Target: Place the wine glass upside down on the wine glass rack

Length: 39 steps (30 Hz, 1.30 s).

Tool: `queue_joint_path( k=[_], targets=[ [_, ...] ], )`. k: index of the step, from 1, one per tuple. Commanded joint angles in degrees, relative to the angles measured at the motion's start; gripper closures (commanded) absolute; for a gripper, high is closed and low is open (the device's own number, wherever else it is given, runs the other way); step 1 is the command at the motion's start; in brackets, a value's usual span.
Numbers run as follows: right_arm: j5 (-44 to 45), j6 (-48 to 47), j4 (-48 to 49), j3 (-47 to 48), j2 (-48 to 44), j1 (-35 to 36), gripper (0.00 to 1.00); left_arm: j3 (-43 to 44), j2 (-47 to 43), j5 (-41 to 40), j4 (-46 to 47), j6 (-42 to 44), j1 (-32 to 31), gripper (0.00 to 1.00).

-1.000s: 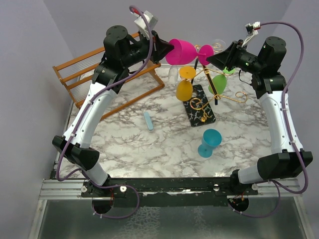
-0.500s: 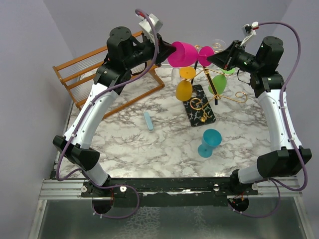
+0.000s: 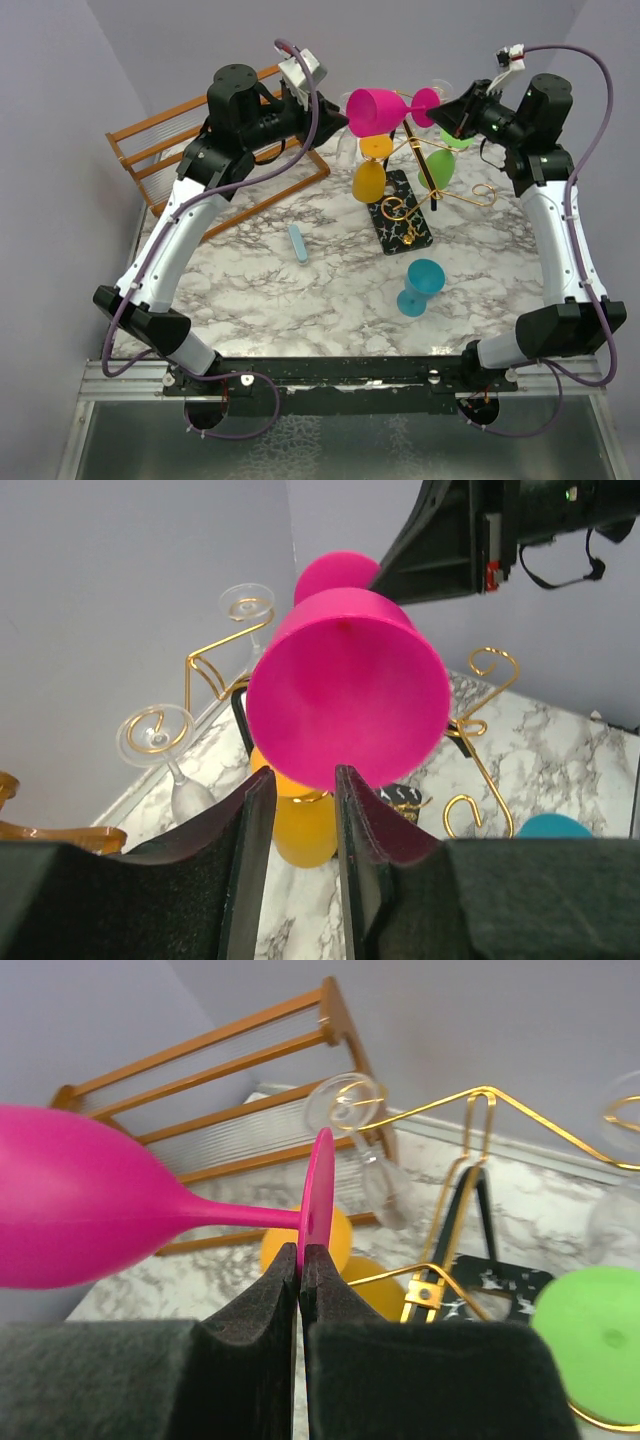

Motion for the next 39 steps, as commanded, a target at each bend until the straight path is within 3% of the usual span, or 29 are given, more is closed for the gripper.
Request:
queue_joint_path(
  k=[1, 12, 17, 21, 28, 39],
  targets=[
    [7.5, -7.5, -1.3, 1.2, -3.4, -2.7, 0.99, -1.2, -5.0, 1.0, -4.9, 7.1, -0.3, 0.62],
    [26.7, -28.0, -7.7, 5.3, -10.1, -8.2, 0.99, -4.5, -10.4, -8.0, -14.5, 16.9, 1.5, 0.28],
    [37.5, -38.0, -9.8, 6.0, -12.3, -10.5, 0.99, -5.1, -11.4, -15.2, -16.8, 17.8, 3.8, 0.02],
    [47.0, -45.2, -9.1, 4.2, -14.1, -11.2, 0.99, -5.5, -12.4, -18.8, -17.0, 16.6, 7.2, 0.01],
    [56.9, -57.5, -4.1, -1.5, -15.7, -11.5, 0.99, -6.1, -13.5, -14.9, -17.7, 15.9, 10.5, 0.01],
    [67.3, -81.4, 11.2, -21.2, -17.5, -11.5, 0.99, -8.5, -14.4, -12.0, -16.2, 13.9, 13.6, 0.01]
  ],
)
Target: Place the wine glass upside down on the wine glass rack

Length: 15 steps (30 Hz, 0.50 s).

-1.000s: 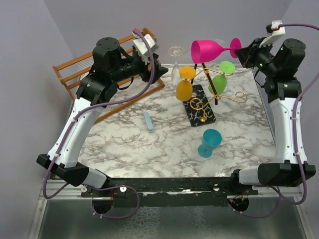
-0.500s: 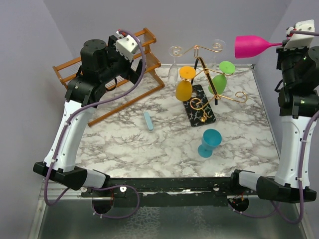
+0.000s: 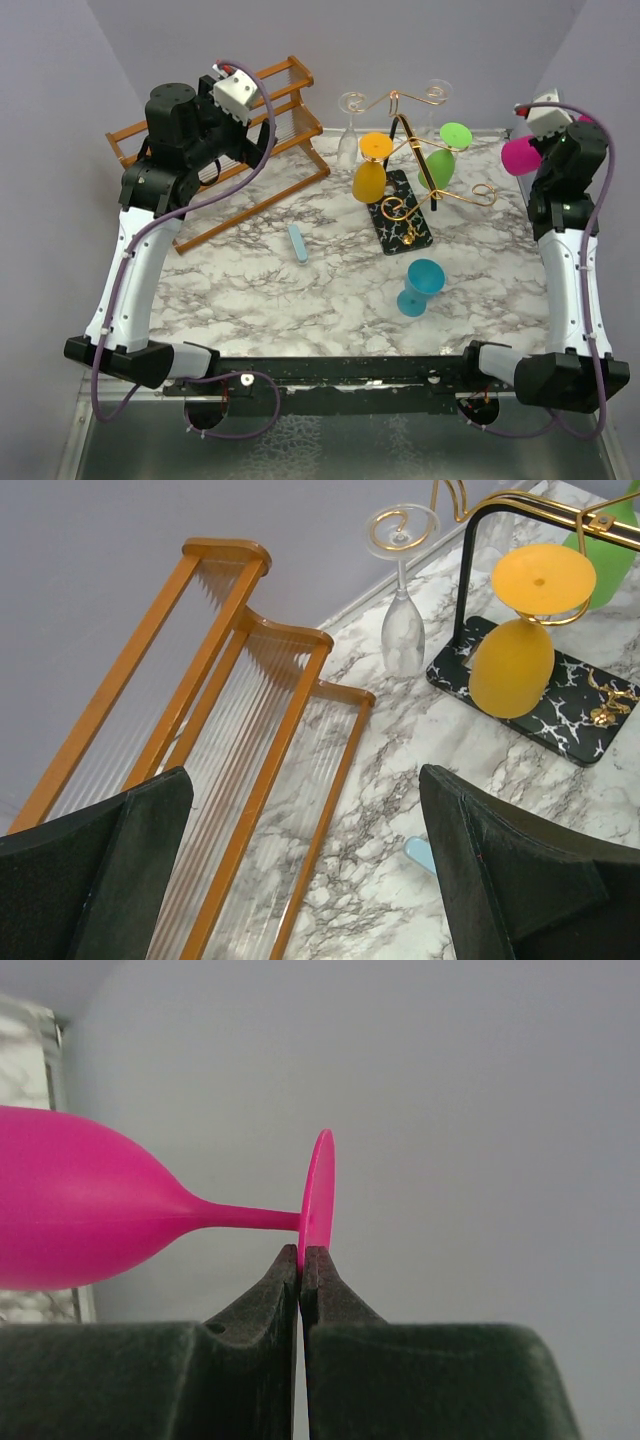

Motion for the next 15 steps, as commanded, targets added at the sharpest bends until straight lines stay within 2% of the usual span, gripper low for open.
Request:
queue_joint_path(
  k=[1, 5, 7, 15],
  targets=[
    [6.0, -14.3, 10.3, -7.3, -1.6, -0.2, 0.99, -0.5, -1.3, 2.3, 1.0, -1.2, 0.8, 0.01],
    [4.4, -21.5, 13.8, -13.2, -0.9, -0.2, 0.99, -1.3, -1.2, 2.5, 1.4, -1.2, 1.0, 0.01],
    [0.8, -23.0, 13.3, -14.4, -0.7, -0.2, 0.99, -1.5, -1.3, 2.5, 1.4, -1.3, 1.1, 0.01],
    [-14.7, -21.9, -2.2, -6.7, 2.0, -0.2, 0.99, -2.3, -1.3, 2.6, 1.4, -1.1, 1.1, 0.01]
  ],
)
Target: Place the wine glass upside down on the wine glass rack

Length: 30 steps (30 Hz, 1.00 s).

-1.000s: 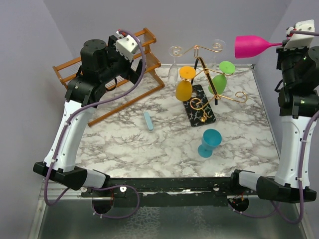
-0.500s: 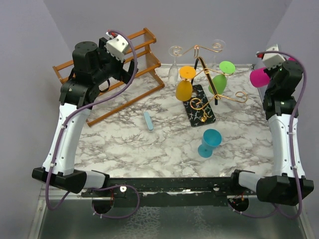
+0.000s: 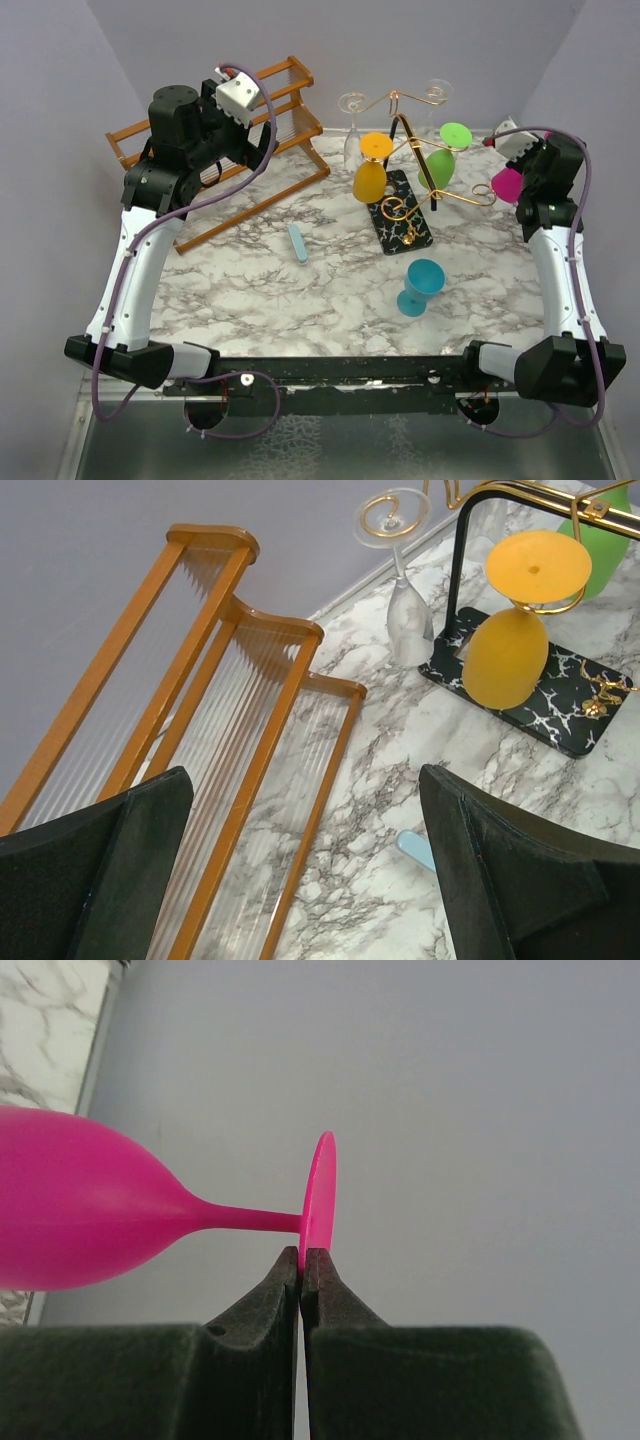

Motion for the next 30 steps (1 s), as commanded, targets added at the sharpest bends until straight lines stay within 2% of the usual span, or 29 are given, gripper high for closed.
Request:
queue_joint_path(
  k=[1, 17, 30],
  targets=[
    [-12.2, -2.5, -9.5, 7.1, 1.4, -0.2, 0.99, -0.7, -1.4, 1.6, 1.4, -0.6, 0.3, 0.01],
    [-34.0, -8.4, -27.9, 15.0, 2.7, 0.6, 0.99, -0.9, -1.4, 1.7, 1.9, -0.8, 0.5, 0.01],
    [-45.6, -12.2, -37.2, 17.9, 3.3, 1.8, 0.99, -0.4, -0.6, 2.4, 2.2, -0.8, 0.9, 0.01]
  ],
)
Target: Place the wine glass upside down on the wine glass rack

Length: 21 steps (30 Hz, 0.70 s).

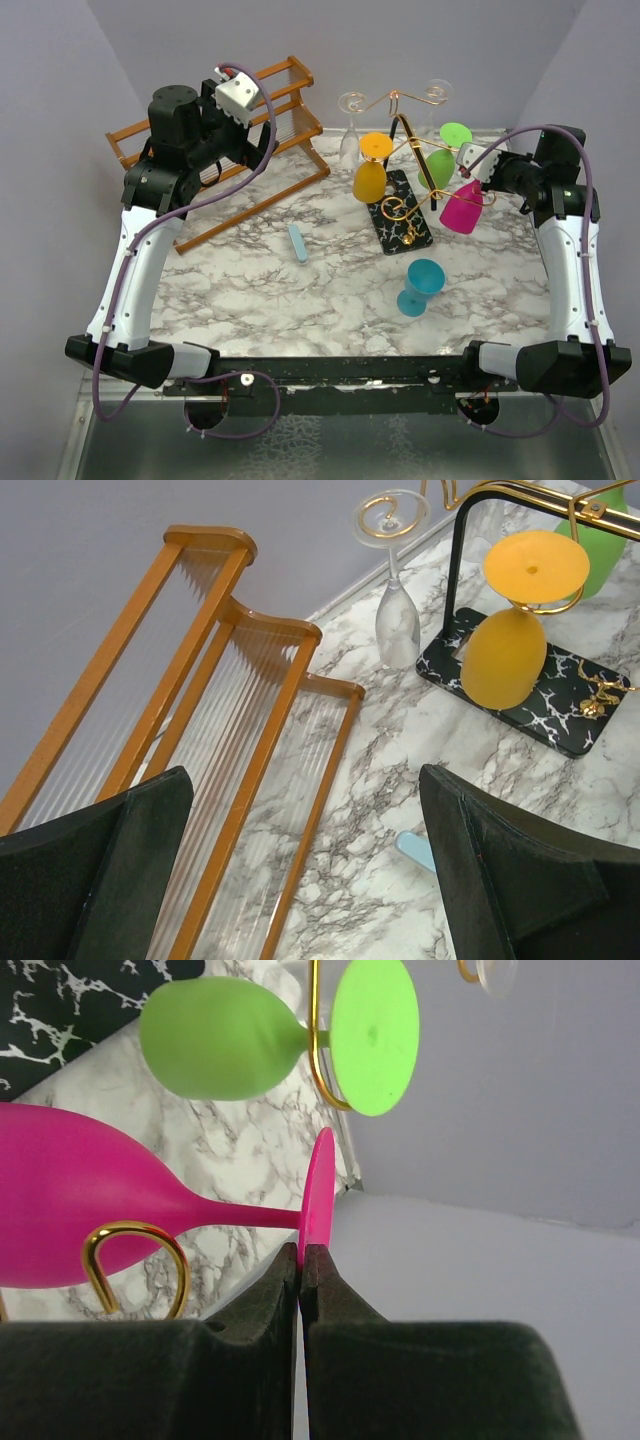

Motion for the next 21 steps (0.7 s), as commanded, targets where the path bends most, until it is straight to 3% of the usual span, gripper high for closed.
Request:
queue_joint_path(
  k=[1, 21],
  targets=[
    [-5.8, -1.0, -3.7, 2.5, 0.3, 0.3, 0.99, 0.1, -0.6, 1.6, 1.7, -0.8, 0.5, 0.01],
    [-9.8, -1.1, -9.1, 4.9, -1.2, 0.7, 0.99, -0.4, -1.0, 2.7, 2.0, -1.3, 1.0, 0.01]
  ],
)
